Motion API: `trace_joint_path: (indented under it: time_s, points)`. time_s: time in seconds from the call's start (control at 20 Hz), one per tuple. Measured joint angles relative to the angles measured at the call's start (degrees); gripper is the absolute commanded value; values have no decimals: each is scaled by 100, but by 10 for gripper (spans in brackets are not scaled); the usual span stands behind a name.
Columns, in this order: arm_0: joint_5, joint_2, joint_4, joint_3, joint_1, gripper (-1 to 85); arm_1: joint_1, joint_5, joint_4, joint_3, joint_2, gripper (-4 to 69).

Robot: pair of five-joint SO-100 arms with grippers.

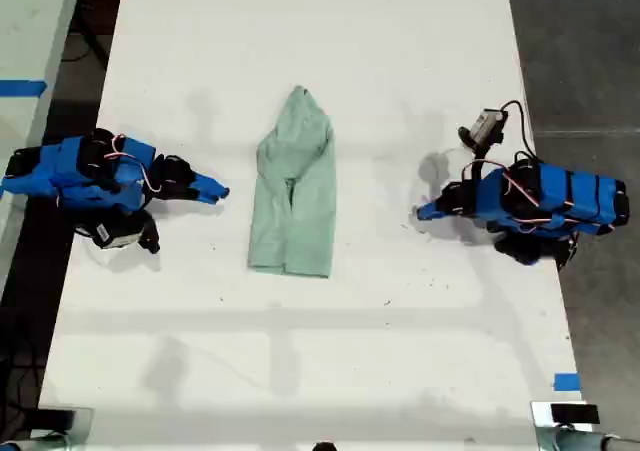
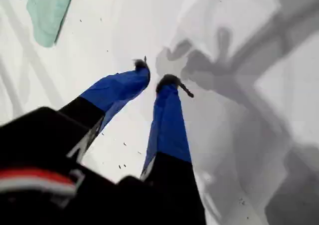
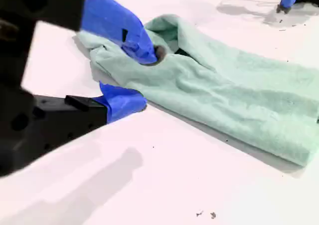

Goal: Fold t shirt

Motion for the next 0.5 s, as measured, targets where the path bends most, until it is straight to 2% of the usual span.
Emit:
trace_joint_path:
  time_s: [0.1,0.2,0.5]
  points:
    - [185,18,-193,62,-79,-1,114,229,70,0,9,6]
    - [589,26,-422,79,-448,-1,211,1055,149,0,18,6]
    - [633,26,-448,97,-448,-1,237,1195,158,0,18,6]
